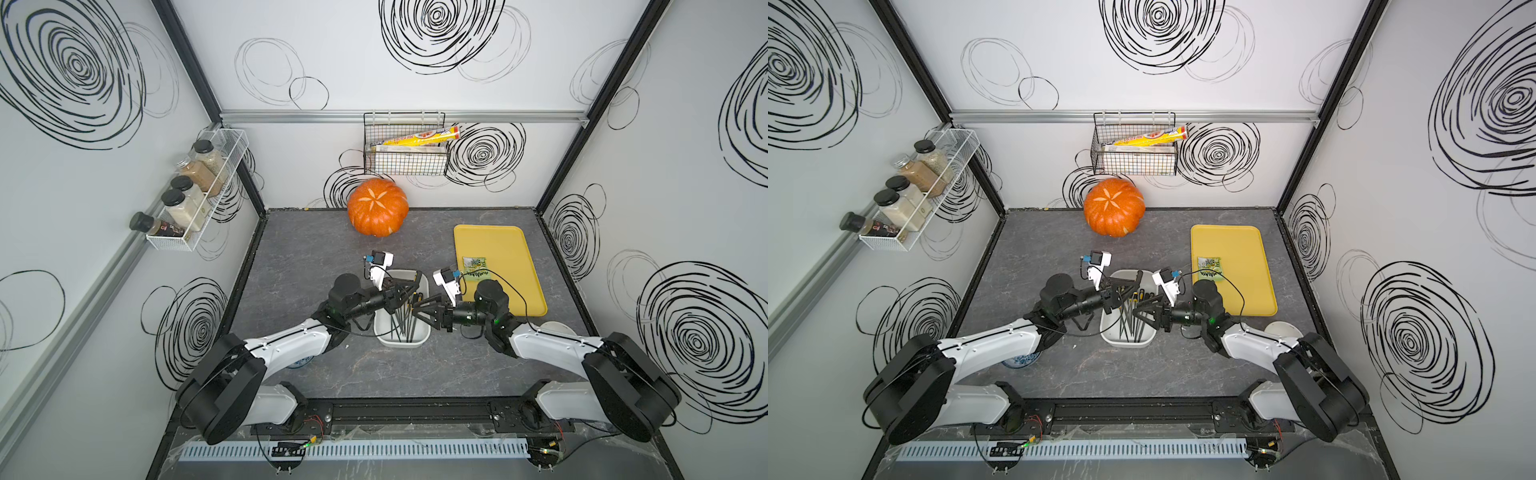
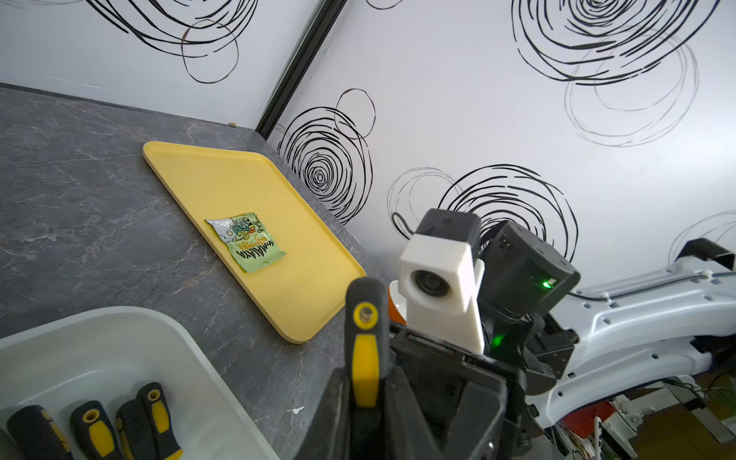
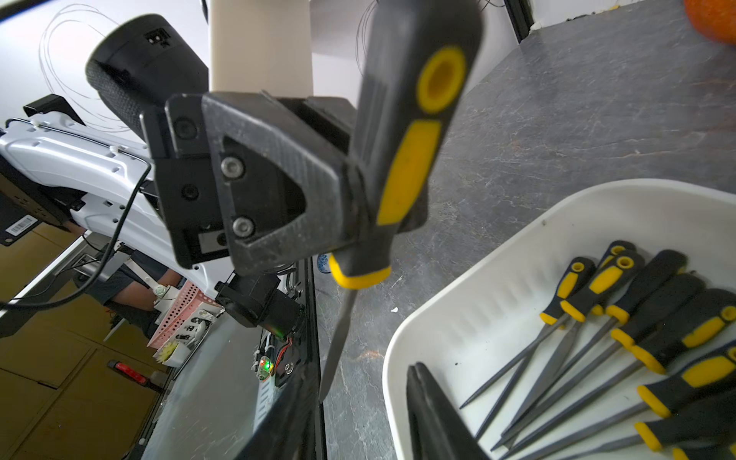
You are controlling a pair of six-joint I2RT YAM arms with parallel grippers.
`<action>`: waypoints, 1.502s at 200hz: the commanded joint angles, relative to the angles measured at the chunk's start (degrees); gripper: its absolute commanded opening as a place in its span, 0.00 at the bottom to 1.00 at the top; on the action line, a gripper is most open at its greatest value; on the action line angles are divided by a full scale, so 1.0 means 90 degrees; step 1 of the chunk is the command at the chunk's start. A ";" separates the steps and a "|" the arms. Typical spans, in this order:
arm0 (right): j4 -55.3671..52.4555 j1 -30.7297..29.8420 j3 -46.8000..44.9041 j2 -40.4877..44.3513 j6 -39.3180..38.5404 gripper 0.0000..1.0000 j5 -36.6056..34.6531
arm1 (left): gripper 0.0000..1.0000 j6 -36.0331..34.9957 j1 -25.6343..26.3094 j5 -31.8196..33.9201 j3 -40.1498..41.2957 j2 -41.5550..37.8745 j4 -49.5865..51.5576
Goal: Take the file tool out of the storage box
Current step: Pick up the file tool from the storage box, then adjust the storage box at the center of the board.
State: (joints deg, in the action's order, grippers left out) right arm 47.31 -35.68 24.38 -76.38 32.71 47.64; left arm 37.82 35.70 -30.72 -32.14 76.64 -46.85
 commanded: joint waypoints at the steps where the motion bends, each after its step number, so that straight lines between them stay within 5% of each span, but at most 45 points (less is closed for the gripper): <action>1: 0.0730 -0.0049 -0.0002 -0.0174 0.0265 0.40 0.0298 | 0.00 0.0045 0.0102 -0.0187 -0.0002 0.0168 -0.0568; 28: 0.0901 -0.0049 -0.0014 -0.0293 0.0386 0.36 0.0353 | 0.00 -0.0109 0.0258 -0.0149 -0.0138 0.0312 -0.0389; 83: 0.0559 -0.0049 0.0003 -0.0290 0.0210 0.08 0.0069 | 0.00 -0.0179 0.0349 -0.0014 -0.0224 0.0245 -0.0109; 132: 0.0252 -0.0049 0.0042 -0.0246 0.0094 0.00 -0.0092 | 0.00 -0.0475 0.0377 0.0268 -0.0213 0.0004 0.0261; 148: -0.0699 -0.0039 0.0240 -0.0163 -0.0265 0.00 -0.0470 | 0.18 -0.0561 0.0372 0.0418 -0.0194 -0.0145 0.0418; 183: -0.4814 -0.0039 0.1514 0.0167 -0.1453 0.00 -0.2403 | 0.81 -0.0913 0.0363 0.1802 -0.0035 -0.1139 0.1700; 193: -0.5697 -0.0031 0.1825 0.0235 -0.1487 0.00 -0.2725 | 0.93 -0.0918 0.0361 0.2281 0.0066 -0.1447 0.2039; 232: -0.8077 -0.0013 0.2491 -0.0063 -0.1136 0.00 -0.3822 | 0.93 -0.0856 0.0324 0.2780 -0.0107 -0.1570 0.3035; 300: -0.8809 0.0127 0.3129 -0.0823 -0.1417 0.00 -0.2660 | 0.90 -0.0861 0.0332 0.2939 -0.0375 -0.1122 0.3631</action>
State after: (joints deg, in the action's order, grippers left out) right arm -26.85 -34.85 49.71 -85.60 21.32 20.01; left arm 30.83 38.89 -6.13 -32.60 64.60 -15.86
